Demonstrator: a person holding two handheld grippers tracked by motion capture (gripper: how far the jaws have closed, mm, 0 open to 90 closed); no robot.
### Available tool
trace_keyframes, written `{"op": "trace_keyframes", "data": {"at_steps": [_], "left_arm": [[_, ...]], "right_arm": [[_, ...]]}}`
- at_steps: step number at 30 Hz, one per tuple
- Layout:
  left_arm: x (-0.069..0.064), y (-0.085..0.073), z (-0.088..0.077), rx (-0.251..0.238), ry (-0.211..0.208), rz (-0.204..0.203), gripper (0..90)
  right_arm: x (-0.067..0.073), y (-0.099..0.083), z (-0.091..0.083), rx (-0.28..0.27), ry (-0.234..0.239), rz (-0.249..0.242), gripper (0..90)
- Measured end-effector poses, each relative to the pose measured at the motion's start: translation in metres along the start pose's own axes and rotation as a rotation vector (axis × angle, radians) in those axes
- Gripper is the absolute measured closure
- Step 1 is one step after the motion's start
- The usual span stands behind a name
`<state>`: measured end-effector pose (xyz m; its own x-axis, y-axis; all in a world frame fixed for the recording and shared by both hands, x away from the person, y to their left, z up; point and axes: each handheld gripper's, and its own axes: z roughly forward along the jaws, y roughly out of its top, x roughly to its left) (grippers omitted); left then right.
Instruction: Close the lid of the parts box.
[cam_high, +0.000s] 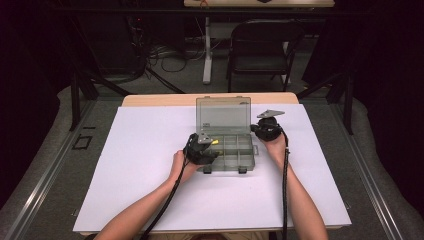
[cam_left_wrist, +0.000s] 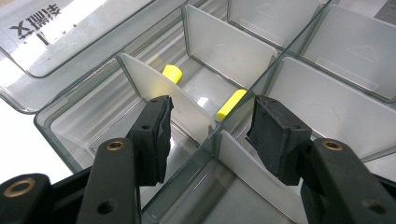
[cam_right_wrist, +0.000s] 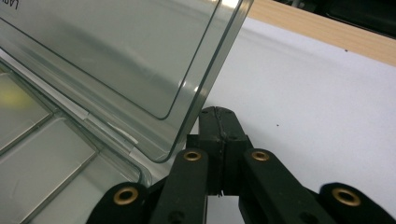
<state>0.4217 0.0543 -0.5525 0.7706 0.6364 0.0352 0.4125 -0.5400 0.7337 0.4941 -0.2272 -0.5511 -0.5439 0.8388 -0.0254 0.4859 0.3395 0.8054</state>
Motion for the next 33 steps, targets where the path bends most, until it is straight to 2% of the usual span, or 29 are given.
{"op": "trace_keyframes", "data": {"at_steps": [7,13,19,23,33], "left_arm": [[0.0,0.0,0.0,0.001,0.001,-0.001,48.1],[0.0,0.0,0.0,0.002,0.002,-0.002,48.0],[0.0,0.0,0.0,0.001,0.002,-0.008,47.8],[0.0,0.0,0.0,0.0,0.002,-0.01,47.7],[0.0,0.0,0.0,-0.001,0.004,-0.012,47.1]], "right_arm": [[0.001,0.001,-0.003,-0.028,-0.007,-0.006,90.0],[-0.001,0.002,-0.008,-0.062,0.012,-0.009,90.0],[0.0,0.002,-0.009,-0.075,0.008,-0.017,90.0],[-0.001,0.003,-0.012,-0.103,0.018,-0.02,90.0],[-0.001,0.003,-0.016,-0.124,0.023,-0.033,90.0]]}}
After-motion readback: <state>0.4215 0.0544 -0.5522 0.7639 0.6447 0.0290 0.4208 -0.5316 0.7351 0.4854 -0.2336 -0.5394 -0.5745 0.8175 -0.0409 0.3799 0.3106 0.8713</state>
